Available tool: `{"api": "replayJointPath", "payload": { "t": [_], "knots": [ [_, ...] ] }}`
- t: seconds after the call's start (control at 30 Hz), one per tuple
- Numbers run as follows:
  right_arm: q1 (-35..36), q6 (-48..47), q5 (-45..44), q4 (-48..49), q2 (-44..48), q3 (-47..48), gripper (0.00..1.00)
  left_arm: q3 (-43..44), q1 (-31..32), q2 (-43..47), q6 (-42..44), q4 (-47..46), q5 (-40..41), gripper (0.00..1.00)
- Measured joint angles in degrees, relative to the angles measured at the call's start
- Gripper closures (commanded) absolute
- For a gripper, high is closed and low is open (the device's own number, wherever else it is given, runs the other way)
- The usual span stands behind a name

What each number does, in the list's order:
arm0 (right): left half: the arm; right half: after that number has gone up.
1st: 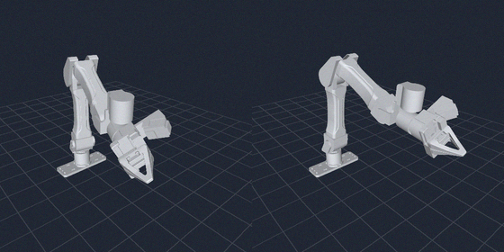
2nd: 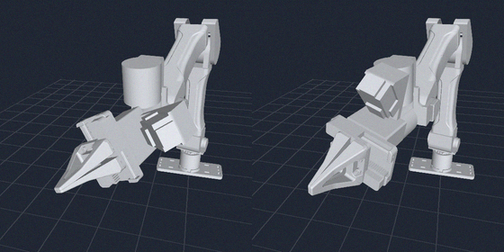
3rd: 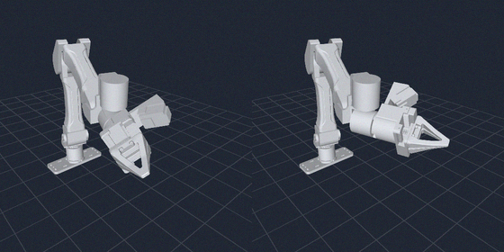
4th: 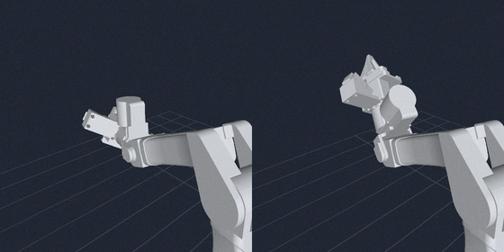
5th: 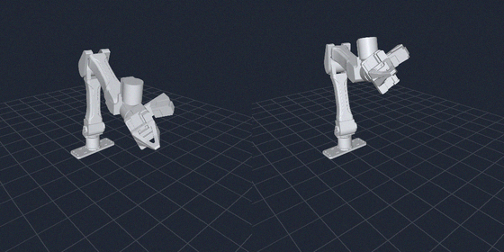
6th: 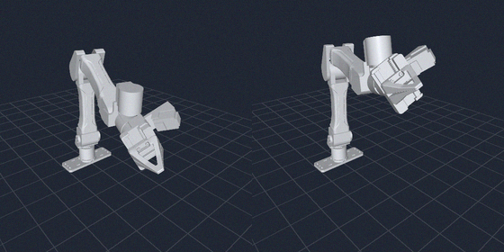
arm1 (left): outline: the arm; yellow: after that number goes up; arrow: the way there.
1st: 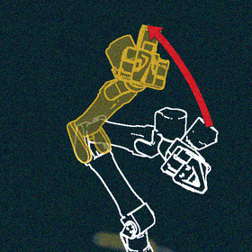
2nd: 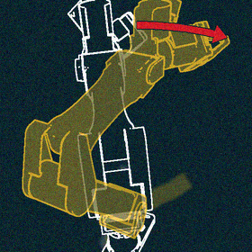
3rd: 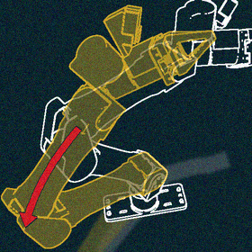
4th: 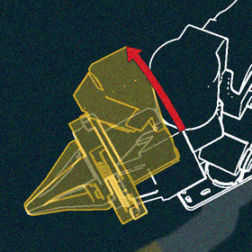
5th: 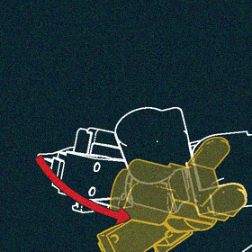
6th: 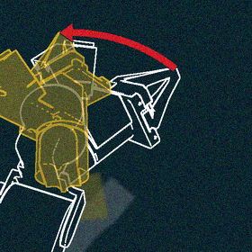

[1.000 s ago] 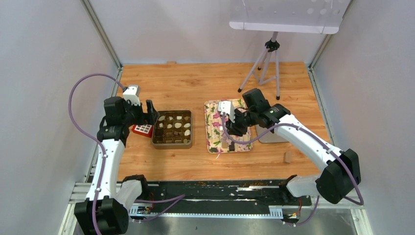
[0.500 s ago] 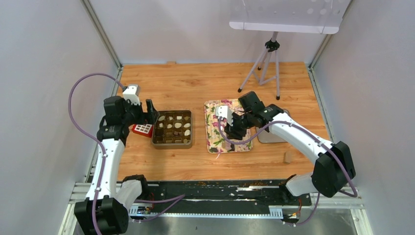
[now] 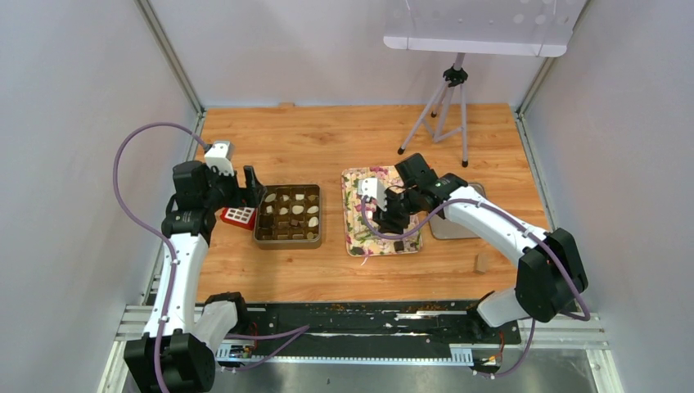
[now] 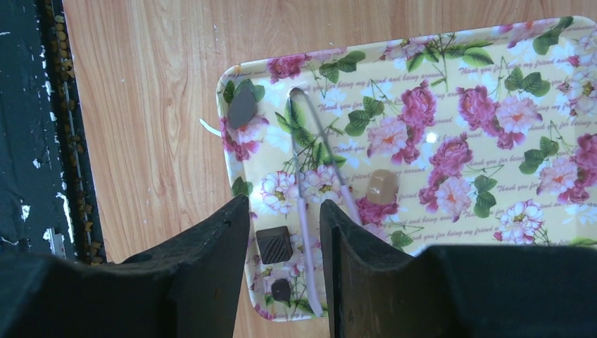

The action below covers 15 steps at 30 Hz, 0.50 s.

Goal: Pack the chocolate
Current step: Place the clamp on the plate.

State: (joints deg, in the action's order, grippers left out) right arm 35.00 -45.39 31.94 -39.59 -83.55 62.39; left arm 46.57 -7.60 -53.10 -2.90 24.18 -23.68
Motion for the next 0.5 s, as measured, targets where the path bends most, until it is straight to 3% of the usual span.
{"api": "replayJointPath", "payload": {
  "t": [0.2, 0.5],
  "knots": [
    [0.0, -2.84, -1.03, -0.07, 0.0, -0.31, 0.54, 0.0, 0.0, 0.31, 0.39, 0.04, -0.7, 0.0],
    [-3.98, -7.26, -2.78, 0.2, -3.52, -2.45, 0.61, 0.31, 3.37, 0.37, 6.4, 2.93, -5.86, 0.0]
  ]
}}
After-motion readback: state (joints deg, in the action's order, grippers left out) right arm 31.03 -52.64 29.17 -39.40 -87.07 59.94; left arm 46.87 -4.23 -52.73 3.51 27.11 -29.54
